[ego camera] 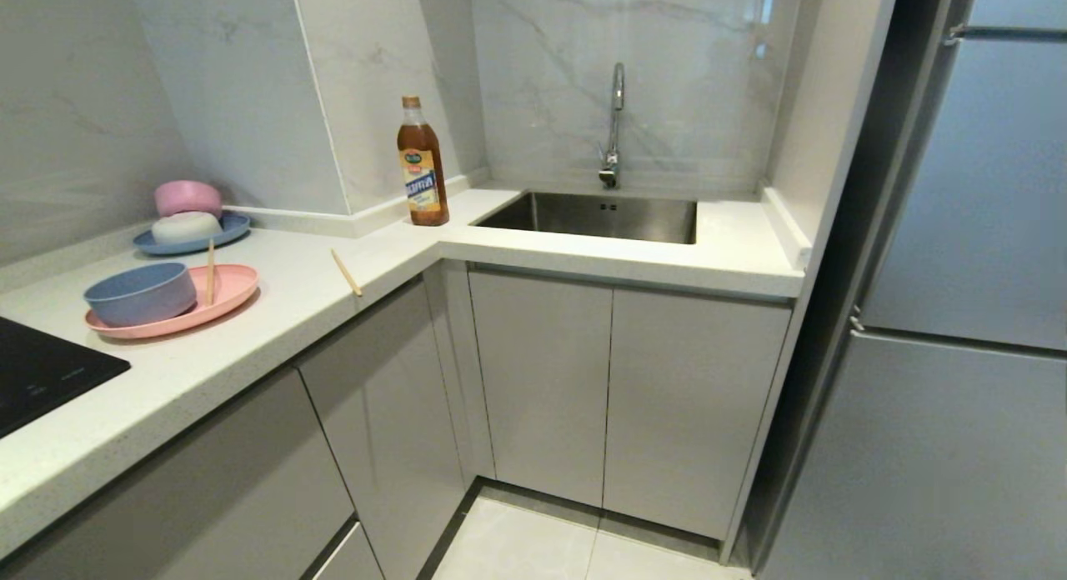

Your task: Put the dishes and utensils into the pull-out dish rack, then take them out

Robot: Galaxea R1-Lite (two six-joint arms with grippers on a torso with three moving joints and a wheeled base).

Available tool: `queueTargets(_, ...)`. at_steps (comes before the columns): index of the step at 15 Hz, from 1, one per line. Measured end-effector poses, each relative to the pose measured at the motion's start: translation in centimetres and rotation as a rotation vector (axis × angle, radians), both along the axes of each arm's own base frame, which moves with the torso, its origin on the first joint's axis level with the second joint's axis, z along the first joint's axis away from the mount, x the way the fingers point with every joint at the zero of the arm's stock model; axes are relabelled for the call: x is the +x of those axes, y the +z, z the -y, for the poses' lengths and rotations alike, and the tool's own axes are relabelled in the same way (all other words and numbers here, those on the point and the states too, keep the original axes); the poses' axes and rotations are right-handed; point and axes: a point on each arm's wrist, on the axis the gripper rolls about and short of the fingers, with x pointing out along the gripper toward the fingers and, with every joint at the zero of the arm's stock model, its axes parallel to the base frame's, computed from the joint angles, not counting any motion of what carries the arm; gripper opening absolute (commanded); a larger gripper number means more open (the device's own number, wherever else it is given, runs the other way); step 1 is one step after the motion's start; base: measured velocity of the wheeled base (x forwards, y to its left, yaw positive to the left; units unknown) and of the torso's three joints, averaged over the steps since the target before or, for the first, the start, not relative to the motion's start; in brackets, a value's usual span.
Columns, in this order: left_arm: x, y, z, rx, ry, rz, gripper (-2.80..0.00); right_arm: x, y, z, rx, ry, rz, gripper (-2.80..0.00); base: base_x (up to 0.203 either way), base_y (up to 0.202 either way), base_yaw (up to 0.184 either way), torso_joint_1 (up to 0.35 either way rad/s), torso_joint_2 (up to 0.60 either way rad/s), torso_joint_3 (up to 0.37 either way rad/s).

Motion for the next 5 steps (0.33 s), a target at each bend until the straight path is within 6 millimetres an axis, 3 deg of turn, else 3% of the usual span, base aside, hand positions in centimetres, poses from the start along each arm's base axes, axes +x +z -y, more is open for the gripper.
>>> queueTargets(5,0.00,0.00,0.00,0.000,0.000,0.000,-2.80,0.00,-0.01,0.00,0.002,0.000,-0.001,-2.80,0.000,0.000,0.000,0.000,0.00,0.000)
